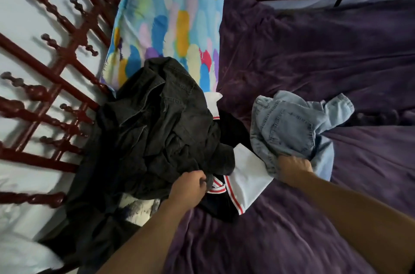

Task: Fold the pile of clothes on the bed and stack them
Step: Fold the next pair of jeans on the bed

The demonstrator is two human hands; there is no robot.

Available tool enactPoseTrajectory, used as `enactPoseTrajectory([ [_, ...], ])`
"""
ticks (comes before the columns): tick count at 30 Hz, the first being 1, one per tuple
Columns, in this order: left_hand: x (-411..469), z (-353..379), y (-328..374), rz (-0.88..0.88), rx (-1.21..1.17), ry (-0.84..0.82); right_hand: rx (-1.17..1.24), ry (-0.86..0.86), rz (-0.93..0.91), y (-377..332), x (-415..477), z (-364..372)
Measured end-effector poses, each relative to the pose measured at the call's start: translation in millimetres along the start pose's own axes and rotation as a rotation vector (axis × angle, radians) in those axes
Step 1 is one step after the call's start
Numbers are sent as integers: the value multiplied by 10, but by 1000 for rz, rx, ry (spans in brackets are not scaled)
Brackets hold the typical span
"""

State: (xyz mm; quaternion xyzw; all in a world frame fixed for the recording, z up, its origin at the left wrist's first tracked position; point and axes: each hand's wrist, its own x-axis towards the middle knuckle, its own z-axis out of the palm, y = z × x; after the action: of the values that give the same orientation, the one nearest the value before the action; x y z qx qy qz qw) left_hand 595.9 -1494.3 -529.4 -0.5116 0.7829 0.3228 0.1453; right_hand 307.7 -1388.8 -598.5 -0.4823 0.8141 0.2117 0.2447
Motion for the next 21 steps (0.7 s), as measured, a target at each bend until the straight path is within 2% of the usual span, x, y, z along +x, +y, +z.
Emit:
enactPoseTrajectory([
  [4,-105,-107,110,31,12,-32,529,-76,-23,56,-308,-380],
  [9,-268,-373,546,151,57,-13,1009,48,-60,260,-914,-1326],
  [13,-533,-660,1052,269,54,120,1172,121,-194,513,-1679,-1998],
  [15,-696,-782,1264,313,-65,216,1226,106,-282,642,-2133,-2213],
  [17,-840,-869,1442,378,-57,313,1273,68,-383,794,-2609,-2340],
  [19,-1007,-902,1637,428,-91,337,1289,50,-447,978,-3046,-2390],
  [20,-1125,-896,1754,442,-184,303,1305,45,-469,1079,-3235,-2396],
  [21,-1232,-877,1857,481,-150,333,1323,51,-478,1195,-3387,-2389],
])
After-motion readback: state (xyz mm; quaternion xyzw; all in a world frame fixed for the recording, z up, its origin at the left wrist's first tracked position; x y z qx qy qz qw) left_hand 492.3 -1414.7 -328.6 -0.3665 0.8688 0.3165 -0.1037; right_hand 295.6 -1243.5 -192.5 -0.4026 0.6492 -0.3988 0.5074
